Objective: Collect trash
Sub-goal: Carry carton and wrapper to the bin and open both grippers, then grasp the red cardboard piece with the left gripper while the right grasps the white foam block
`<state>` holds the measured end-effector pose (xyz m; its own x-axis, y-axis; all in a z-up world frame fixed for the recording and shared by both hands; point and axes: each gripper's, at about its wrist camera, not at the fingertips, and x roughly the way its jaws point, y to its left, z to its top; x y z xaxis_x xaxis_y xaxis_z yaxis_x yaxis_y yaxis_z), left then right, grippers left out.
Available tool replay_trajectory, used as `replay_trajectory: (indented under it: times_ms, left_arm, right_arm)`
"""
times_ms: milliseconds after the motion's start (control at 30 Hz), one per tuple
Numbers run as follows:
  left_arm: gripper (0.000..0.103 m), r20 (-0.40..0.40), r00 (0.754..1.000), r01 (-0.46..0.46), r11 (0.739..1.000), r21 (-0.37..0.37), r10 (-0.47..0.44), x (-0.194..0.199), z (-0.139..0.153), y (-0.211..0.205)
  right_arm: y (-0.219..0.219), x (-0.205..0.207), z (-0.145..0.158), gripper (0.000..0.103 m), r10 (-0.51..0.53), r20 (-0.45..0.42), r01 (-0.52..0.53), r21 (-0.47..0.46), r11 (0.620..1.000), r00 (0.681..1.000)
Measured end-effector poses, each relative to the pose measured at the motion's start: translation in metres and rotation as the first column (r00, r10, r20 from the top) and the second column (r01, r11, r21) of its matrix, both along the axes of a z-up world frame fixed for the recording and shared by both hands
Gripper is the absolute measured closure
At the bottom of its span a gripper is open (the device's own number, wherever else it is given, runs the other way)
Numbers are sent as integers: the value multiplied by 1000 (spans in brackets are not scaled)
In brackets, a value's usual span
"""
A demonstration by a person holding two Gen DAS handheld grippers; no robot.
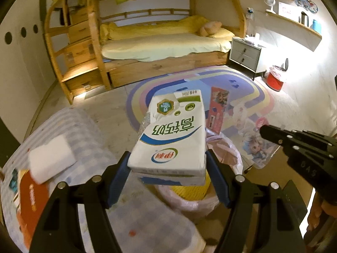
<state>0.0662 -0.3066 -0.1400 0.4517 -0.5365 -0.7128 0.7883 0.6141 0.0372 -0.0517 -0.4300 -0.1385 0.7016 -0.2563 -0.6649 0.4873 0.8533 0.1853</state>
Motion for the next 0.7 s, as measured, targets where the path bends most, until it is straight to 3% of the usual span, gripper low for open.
replay_trajectory:
  times_ms: [67, 167, 233, 267, 467, 700]
  left_arm:
    - [32, -2, 1000, 13, 1000, 5, -13, 4, -4, -12]
    - [20, 4, 1000, 2, 1000, 10, -2, 13, -10, -20]
    - [20, -7, 1000, -16, 1000, -2, 16, 18, -9, -16]
    - [20, -10, 1000, -25, 1000, -6, 25, 20, -8, -13]
    - [20, -3, 994, -108, 994, -23, 108, 29, 4, 19]
    - [20, 30, 981, -191, 980, -48, 192, 16, 27, 76]
  right_arm:
    - [-10, 8, -7, 96, -14, -5, 14, 10, 1000, 1000]
    - [-23, 21, -23, 91, -8, -31, 9, 43, 999, 999]
    - [-27, 26, -31, 70, -20, -54, 23, 55, 998, 998]
    - [-29, 27, -35, 67, -28, -66, 32, 56, 998, 997]
    - [-15, 15, -22, 67, -20, -38, 22, 53, 998, 999]
    - [20, -2, 25, 67, 19, 54, -20, 23, 1000, 998]
